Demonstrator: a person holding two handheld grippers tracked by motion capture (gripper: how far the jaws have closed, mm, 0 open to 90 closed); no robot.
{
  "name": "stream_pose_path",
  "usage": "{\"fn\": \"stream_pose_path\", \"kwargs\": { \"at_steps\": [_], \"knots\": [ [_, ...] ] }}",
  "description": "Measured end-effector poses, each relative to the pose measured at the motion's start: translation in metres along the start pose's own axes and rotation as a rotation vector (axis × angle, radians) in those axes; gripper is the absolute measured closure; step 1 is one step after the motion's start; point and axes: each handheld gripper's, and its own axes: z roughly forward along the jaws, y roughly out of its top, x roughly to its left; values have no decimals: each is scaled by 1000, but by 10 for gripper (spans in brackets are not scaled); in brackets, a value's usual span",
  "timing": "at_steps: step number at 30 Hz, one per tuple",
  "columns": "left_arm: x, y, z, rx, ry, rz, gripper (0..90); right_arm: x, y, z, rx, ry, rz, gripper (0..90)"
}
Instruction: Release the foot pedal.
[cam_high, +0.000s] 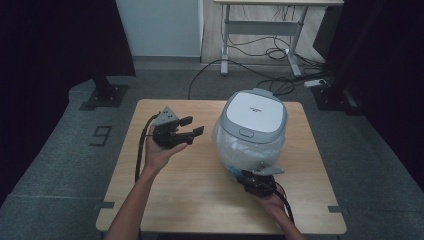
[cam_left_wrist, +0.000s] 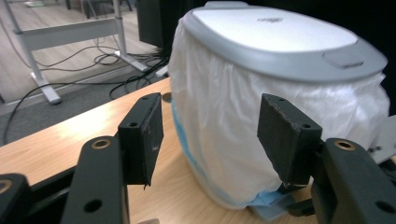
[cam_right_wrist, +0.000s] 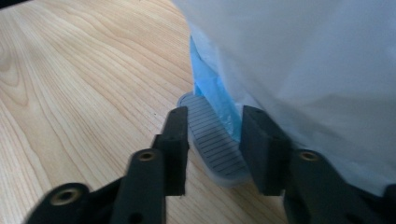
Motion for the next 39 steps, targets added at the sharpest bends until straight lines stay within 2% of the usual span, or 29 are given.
{"fn": "stream_pose_path", "kwargs": {
  "at_steps": [3,4,5,6,12,23,25,31,37,38,39],
  "knots": [
    [0,-7,-2,6,9,0,405,2,0,-2,-4,5,0,537],
    [1,-13,-4,13,12,-1,403,3,0,-6,-10,13,9,503],
    [1,-13,-4,13,12,-1,402,3,0,-6,-10,13,9,503],
    [0,-20,-5,17,17,-3,401,4,0,-10,-12,24,16,490],
    [-1,-38,-9,36,28,-3,394,5,-1,-25,-17,41,1,476],
    [-5,-69,-15,73,27,-15,391,-7,-12,-53,-31,46,-1,470],
    [-5,-76,-17,83,28,-19,389,-14,-19,-63,-33,29,9,470],
    [-9,-94,-17,105,27,-37,387,-29,-35,-79,-19,-17,40,464],
    [-12,-110,-10,161,26,-35,384,-45,-47,-87,-8,-69,77,458],
    [-14,-117,-6,186,21,-36,383,-49,-48,-87,-11,-78,85,456],
    [-14,-117,-6,186,21,-36,382,-49,-48,-87,-11,-78,85,456]
  ]
}}
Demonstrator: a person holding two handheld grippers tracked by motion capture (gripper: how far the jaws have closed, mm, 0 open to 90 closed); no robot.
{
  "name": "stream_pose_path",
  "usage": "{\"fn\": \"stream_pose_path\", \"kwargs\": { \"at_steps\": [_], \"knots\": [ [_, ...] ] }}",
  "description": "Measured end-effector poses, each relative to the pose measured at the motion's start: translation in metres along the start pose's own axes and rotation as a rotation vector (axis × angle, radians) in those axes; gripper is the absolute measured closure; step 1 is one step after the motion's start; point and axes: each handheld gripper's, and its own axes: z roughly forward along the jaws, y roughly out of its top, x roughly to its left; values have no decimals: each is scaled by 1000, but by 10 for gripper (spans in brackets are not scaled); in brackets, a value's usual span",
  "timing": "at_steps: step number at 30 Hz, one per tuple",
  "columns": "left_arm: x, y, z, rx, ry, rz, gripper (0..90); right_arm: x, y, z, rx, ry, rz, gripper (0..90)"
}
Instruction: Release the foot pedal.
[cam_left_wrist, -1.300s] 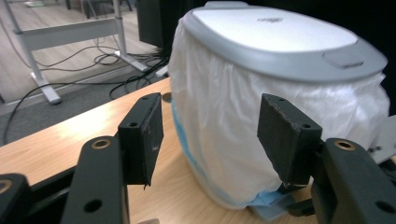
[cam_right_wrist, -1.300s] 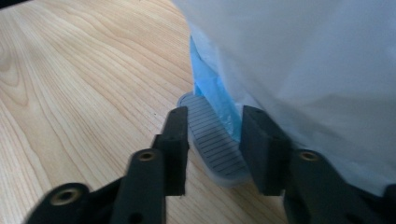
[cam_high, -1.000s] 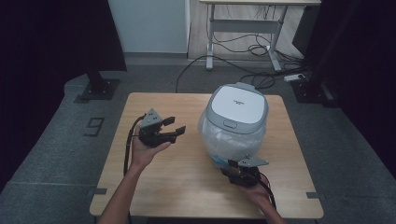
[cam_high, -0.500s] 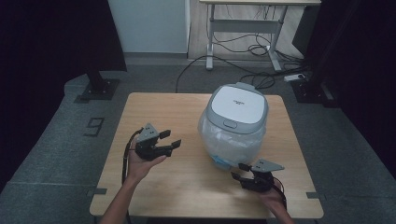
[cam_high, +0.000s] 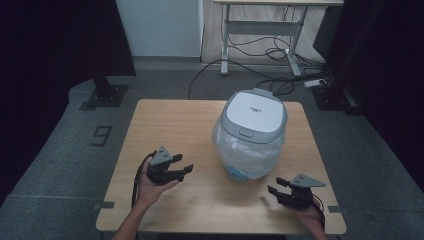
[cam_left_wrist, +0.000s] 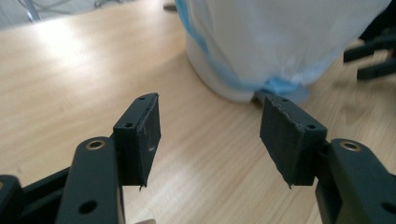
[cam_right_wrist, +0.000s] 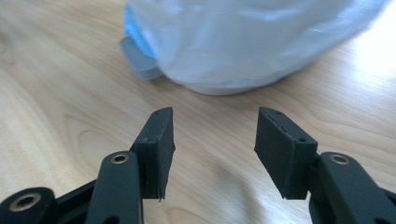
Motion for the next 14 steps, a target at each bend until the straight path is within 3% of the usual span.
{"fn": "stream_pose_path", "kwargs": {
  "at_steps": [1,4,14],
  "knots": [
    [-2,-5,4,25,0,9,381,-3,-1,1,-1,-12,10,456],
    [-3,-9,7,40,-2,10,379,-5,-1,1,1,-25,18,454],
    [0,-15,8,45,8,-2,372,-7,-1,4,1,-51,13,420]
  ]
}}
